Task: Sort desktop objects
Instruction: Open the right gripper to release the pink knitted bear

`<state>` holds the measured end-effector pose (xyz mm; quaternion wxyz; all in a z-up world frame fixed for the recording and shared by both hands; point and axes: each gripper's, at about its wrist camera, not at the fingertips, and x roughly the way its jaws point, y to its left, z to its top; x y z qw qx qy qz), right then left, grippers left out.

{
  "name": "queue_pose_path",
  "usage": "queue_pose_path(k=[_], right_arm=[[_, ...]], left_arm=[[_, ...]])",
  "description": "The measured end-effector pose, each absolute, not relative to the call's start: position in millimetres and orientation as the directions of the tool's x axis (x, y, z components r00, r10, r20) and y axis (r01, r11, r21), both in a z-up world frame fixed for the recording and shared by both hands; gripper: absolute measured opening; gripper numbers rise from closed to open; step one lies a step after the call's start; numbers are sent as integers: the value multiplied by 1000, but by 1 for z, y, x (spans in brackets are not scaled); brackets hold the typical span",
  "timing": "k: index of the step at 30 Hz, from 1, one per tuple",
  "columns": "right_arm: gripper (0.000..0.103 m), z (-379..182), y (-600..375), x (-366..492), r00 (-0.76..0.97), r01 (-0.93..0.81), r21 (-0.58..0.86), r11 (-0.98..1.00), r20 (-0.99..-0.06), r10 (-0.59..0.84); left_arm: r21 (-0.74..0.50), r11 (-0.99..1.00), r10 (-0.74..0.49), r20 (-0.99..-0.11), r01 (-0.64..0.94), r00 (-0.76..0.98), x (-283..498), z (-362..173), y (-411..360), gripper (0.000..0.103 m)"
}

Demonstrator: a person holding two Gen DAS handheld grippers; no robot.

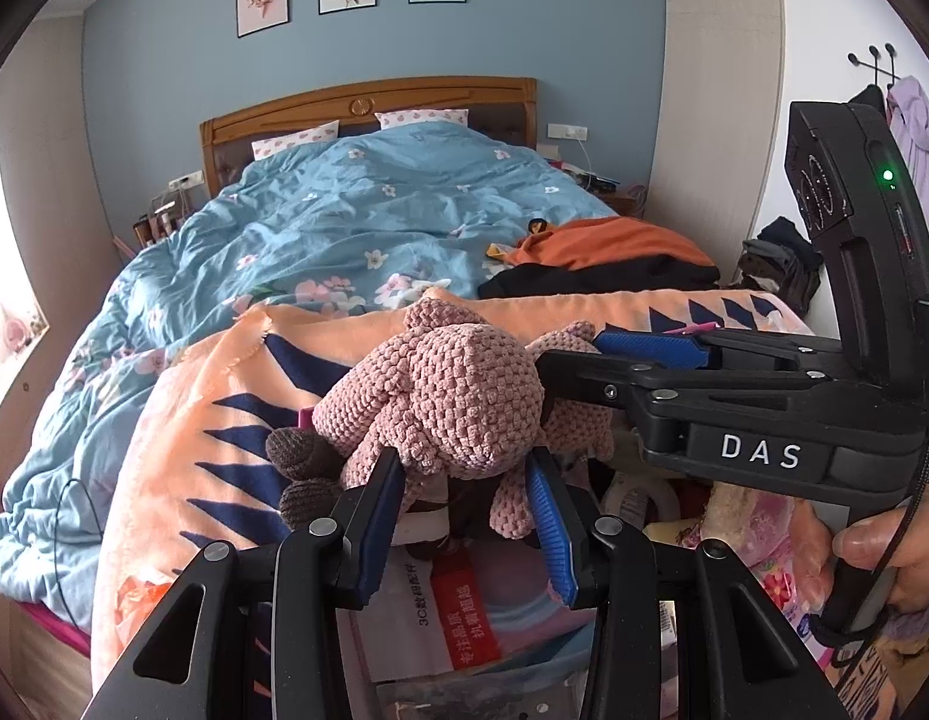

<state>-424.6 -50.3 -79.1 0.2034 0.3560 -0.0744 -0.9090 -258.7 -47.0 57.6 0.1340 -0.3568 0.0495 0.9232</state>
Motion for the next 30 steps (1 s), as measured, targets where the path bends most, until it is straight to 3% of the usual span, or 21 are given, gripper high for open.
queue_pose_path(k=[30], right_arm=[[45,-75,-53,-399,-687,340,231,-912,-601,-408]], left_arm=[[42,-962,167,-692,-270,-702,-271,57,-25,43]])
